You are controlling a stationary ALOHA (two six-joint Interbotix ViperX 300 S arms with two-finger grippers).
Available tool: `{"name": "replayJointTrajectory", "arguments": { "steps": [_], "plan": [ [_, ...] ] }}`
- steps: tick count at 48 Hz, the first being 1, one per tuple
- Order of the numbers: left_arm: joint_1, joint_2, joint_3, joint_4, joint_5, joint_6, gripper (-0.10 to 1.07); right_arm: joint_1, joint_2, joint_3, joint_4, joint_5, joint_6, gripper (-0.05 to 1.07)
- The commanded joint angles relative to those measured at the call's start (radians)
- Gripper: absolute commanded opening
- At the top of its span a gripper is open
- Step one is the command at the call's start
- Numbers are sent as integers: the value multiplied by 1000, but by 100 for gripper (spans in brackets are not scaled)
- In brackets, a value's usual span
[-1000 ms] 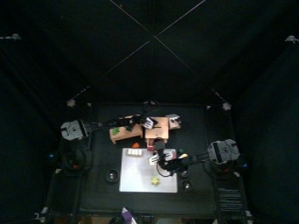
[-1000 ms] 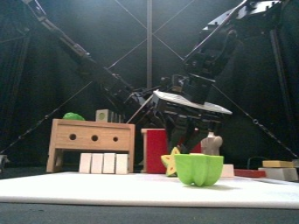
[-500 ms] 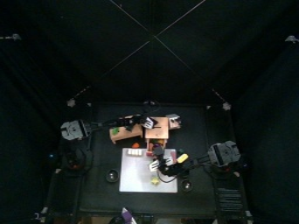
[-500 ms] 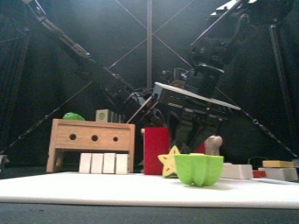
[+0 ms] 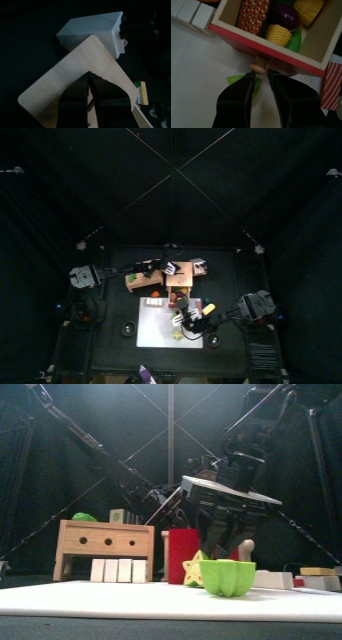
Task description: Open drawer
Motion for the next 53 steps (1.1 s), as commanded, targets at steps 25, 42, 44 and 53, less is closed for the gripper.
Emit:
{"name": "replayJointTrajectory", "arguments": {
  "steps": [25,42,44,53],
  "plan": [
    [3,-49,-14,25,-3,3,44,44,-48,-18,-15,32,-5,80],
    [3,-84,-55,75,-21,3,44,89,-81,-11,-20,49,-9,80],
    [5,-89,-58,78,-21,5,44,91,-83,-8,-18,52,-11,80],
    [5,-98,-60,78,-21,5,44,101,-100,11,-20,49,-12,80]
  ]
}}
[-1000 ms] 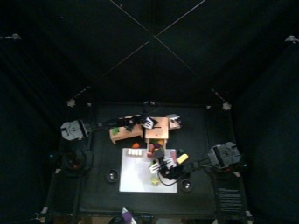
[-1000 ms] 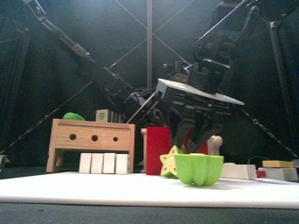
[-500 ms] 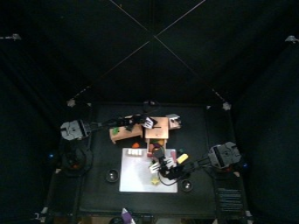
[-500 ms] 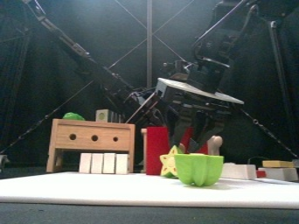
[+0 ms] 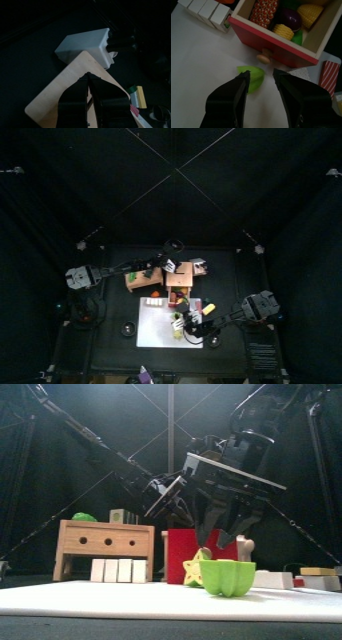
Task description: Open drawer
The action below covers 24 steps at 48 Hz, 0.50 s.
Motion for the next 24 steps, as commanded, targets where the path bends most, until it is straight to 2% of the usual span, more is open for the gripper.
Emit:
{"name": "replayJointTrajectory", "arguments": {
  "steps": [1,9,16,24],
  "plan": [
    [3,-35,-31,2,-6,5,44,9,-54,0,-5,-3,-3,80],
    [3,-57,-32,18,-6,12,44,40,-74,20,-2,-60,-8,80],
    [2,-104,-32,118,-6,9,44,61,-89,28,3,-167,0,80],
    [-25,-147,-5,176,-23,12,44,64,-87,26,14,-164,11,80]
  ]
}}
